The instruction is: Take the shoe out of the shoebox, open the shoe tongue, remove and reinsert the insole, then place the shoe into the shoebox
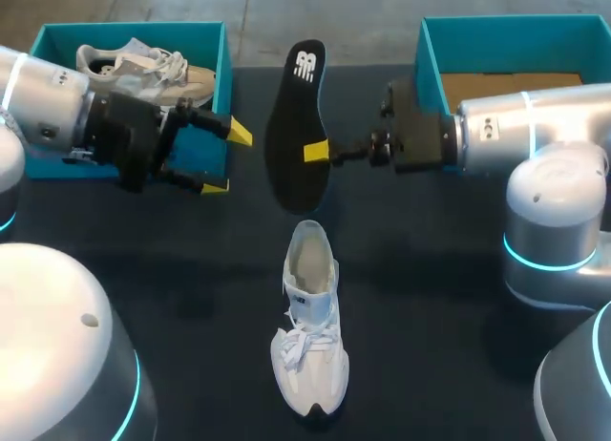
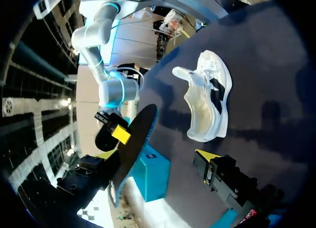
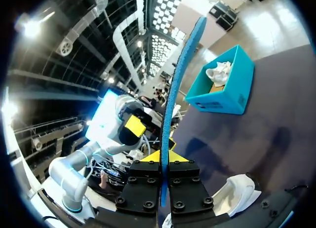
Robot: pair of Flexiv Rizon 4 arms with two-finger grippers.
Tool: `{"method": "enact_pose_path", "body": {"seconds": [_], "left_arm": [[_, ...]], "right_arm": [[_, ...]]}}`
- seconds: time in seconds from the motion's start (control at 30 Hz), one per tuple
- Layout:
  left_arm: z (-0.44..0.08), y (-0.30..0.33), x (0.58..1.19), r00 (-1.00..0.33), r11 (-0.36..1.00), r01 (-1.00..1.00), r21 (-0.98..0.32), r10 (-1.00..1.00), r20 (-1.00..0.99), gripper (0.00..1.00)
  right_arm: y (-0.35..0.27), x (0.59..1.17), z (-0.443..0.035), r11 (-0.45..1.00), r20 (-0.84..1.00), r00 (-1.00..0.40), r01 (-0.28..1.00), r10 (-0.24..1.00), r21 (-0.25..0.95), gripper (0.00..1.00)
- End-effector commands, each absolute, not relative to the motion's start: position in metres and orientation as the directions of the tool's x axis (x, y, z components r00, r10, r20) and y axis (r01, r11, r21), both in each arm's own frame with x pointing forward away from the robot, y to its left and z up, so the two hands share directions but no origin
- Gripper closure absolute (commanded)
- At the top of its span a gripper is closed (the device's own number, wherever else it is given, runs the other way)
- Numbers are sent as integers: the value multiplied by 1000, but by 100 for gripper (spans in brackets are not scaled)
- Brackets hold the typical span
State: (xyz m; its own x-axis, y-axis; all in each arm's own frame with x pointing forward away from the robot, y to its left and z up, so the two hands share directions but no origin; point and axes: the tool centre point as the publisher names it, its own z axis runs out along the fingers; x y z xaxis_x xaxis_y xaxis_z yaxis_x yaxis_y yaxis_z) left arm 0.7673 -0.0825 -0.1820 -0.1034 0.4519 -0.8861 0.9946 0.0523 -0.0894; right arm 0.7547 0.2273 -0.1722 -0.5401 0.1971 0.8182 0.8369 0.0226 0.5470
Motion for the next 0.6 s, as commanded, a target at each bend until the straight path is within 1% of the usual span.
{"method": "enact_pose_path", "body": {"seconds": [0.03, 0.3, 0.6], "left_arm": [[-185, -80, 756, -241, 150, 970, -190, 549, -800, 0], [-208, -77, 751, -349, 180, 936, -301, 567, -746, 0], [-225, -73, 752, -389, 209, 920, -331, 584, -713, 0]], "right_arm": [[227, 743, -173, -3, 798, -565, 816, 208, 578, 100], [230, 731, -182, -2, 758, -616, 776, 213, 631, 100], [228, 734, -190, -5, 706, -669, 725, 235, 689, 100]]}}
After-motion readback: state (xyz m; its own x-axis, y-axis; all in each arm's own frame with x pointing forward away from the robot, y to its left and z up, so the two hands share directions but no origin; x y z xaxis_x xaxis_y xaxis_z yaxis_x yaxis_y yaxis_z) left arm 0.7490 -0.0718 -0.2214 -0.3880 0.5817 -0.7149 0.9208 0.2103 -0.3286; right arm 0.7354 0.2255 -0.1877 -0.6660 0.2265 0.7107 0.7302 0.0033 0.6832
